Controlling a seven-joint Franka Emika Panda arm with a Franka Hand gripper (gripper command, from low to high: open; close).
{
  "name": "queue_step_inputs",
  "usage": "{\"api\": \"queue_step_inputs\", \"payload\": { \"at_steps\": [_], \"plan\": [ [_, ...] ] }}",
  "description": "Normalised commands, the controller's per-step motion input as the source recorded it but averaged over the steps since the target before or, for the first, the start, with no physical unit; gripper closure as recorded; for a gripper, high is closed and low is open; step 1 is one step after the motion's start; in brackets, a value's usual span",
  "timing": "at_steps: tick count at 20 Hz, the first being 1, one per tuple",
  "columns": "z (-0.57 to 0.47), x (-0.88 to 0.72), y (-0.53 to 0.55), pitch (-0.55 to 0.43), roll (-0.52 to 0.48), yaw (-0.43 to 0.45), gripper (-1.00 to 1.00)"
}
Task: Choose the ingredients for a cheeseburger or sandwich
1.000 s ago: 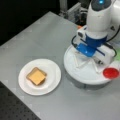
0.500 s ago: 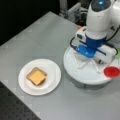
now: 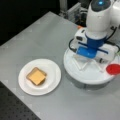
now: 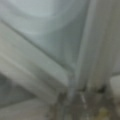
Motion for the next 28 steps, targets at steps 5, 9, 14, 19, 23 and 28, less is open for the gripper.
{"api": "queue_step_inputs", "payload": {
  "at_steps": [5, 9, 14, 19, 23, 28],
  "plan": [
    [-0.17, -0.36, -0.03, -0.076, 0.057, 0.406, -1.0],
    [-0.12, -0.34, -0.03, -0.098, 0.019, 0.42, -1.0],
    [-0.09, -0.29, -0.02, -0.121, 0.0, 0.414, -1.0],
    [-0.06, -0.25, -0.03, -0.115, 0.018, 0.371, -1.0],
    [-0.03, -0.23, -0.02, -0.118, 0.024, 0.377, -1.0],
    [-0.03, -0.21, -0.01, -0.152, 0.066, 0.36, -1.0]
  ]
}}
